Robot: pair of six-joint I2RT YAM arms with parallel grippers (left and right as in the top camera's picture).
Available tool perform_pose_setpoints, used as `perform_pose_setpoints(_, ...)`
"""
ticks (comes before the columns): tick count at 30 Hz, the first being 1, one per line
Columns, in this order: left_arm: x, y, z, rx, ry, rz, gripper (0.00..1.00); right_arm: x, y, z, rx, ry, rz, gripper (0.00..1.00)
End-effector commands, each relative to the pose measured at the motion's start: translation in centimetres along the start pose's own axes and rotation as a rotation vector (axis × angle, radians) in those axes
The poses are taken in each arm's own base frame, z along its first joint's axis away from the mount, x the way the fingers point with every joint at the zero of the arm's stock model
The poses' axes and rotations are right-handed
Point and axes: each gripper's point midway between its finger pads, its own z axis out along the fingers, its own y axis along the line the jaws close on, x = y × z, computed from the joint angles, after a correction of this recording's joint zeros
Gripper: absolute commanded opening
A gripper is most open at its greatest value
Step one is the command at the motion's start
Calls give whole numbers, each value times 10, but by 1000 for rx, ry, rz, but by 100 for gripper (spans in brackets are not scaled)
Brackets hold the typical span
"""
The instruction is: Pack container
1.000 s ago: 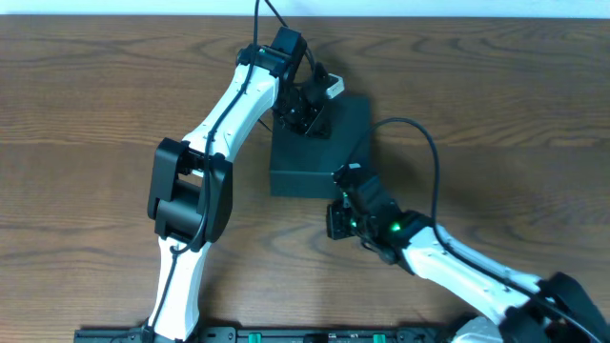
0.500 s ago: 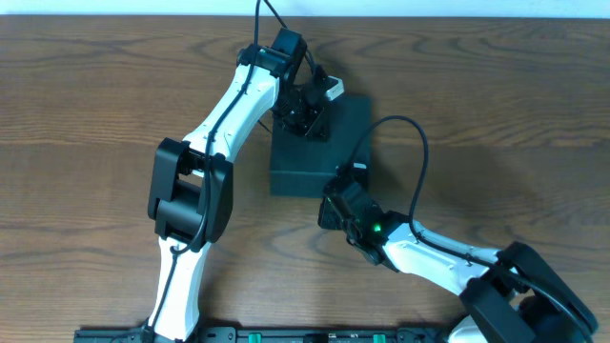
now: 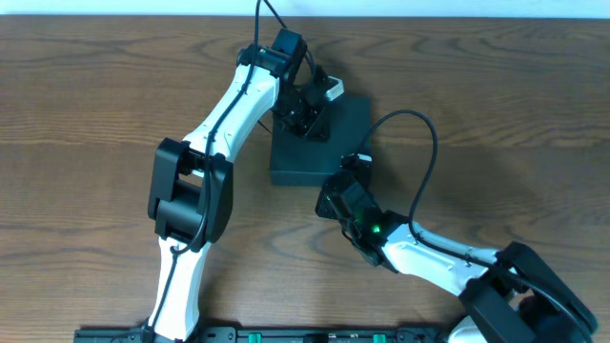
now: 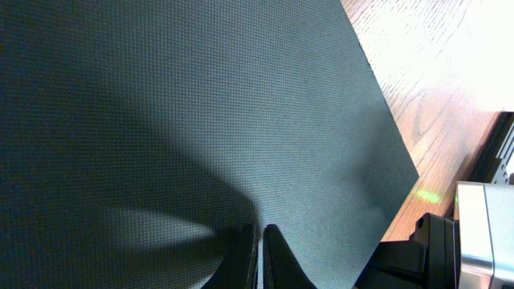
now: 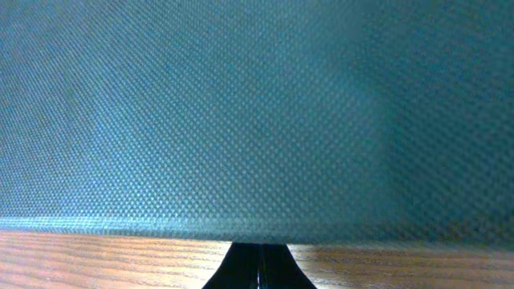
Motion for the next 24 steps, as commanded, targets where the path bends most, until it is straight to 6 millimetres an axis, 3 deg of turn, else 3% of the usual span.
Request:
perform_pose_setpoints(1,14,6,13,-18,59,-27,6,-8,-6,0,35,-47,17,2)
perform_pose_setpoints(5,16,5,11,-15,68,-38,6,-4,15,-17,-68,18,-44,2)
perform_pose_setpoints(11,15,-1,-19,-4,50,-70,6,-36,18,-69,-103,-59,-207,2)
perform_pose_setpoints(14,6,-11,-51,-22,-20,-45,6,-60,16,-104,-125,-134,-239,2)
perform_pose_setpoints(18,-2,-29,-104,-100,-131,16,6,-79,-4,-142,-110,-198,-214,2)
perform_pose_setpoints(24,4,-51,-178,-268,-261,79,6,-83,-29,-177,-75,-234,-245,2)
